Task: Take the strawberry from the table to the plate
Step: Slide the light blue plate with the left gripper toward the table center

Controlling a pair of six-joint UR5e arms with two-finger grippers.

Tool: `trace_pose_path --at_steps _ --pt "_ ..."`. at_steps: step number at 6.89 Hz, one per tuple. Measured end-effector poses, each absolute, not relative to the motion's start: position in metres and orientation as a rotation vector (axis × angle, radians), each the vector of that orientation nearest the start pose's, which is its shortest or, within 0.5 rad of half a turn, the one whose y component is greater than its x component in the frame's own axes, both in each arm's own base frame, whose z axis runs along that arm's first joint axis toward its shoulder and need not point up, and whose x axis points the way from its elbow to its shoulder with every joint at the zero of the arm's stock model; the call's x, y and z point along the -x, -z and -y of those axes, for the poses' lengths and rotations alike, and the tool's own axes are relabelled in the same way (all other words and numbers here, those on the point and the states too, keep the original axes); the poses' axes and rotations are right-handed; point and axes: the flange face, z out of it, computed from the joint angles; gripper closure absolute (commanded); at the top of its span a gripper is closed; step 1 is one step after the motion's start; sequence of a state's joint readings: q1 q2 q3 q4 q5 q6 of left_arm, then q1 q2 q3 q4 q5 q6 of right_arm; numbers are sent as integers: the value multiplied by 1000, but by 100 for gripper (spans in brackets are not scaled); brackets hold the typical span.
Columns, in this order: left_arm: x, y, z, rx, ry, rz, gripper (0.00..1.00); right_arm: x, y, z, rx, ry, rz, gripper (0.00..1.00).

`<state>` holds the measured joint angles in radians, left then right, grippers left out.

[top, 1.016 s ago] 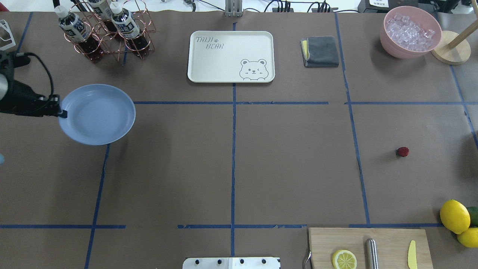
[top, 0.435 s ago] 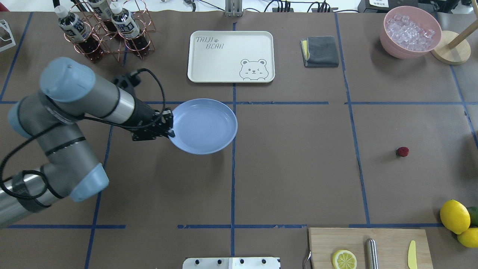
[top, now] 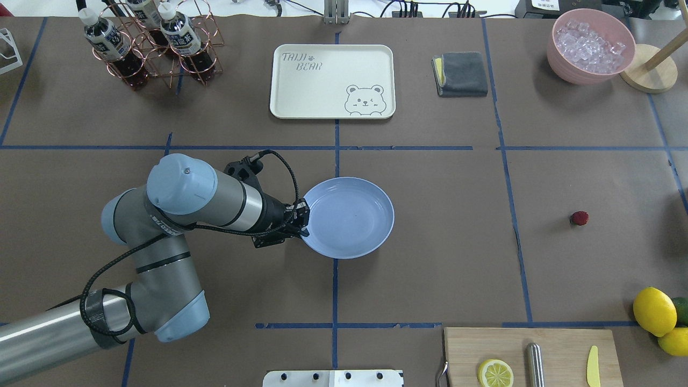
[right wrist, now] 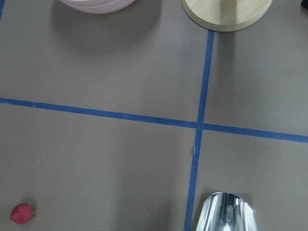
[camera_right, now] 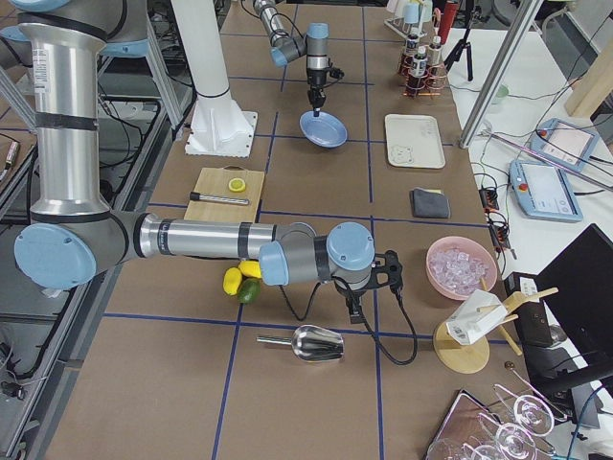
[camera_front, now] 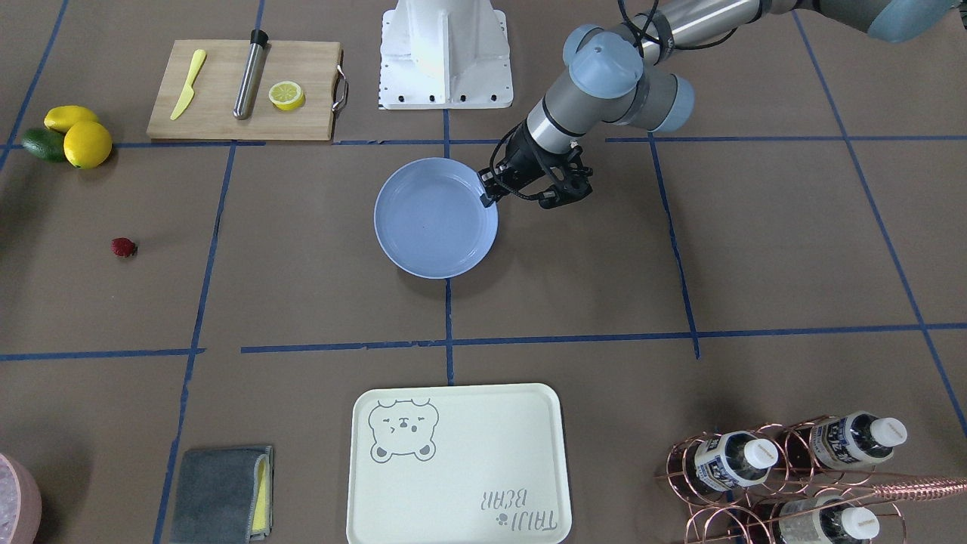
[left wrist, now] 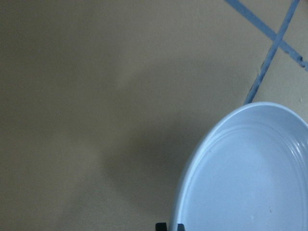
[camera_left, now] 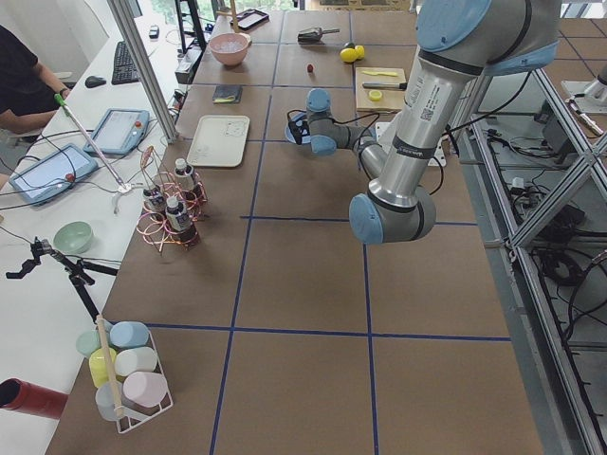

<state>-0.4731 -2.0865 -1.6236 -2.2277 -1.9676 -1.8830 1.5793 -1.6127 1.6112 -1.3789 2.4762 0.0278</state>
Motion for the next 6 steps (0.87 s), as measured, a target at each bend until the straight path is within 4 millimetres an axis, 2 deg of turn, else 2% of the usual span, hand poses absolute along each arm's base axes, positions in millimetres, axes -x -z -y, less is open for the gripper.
trace_pose_path --at_steps 2,6 --pt "-553 -268 386 228 450 -1239 100 -49 -622 486 -141 6 914 0" --pt "-551 -276 390 166 393 -1232 100 -43 -617 487 -135 -2 918 0"
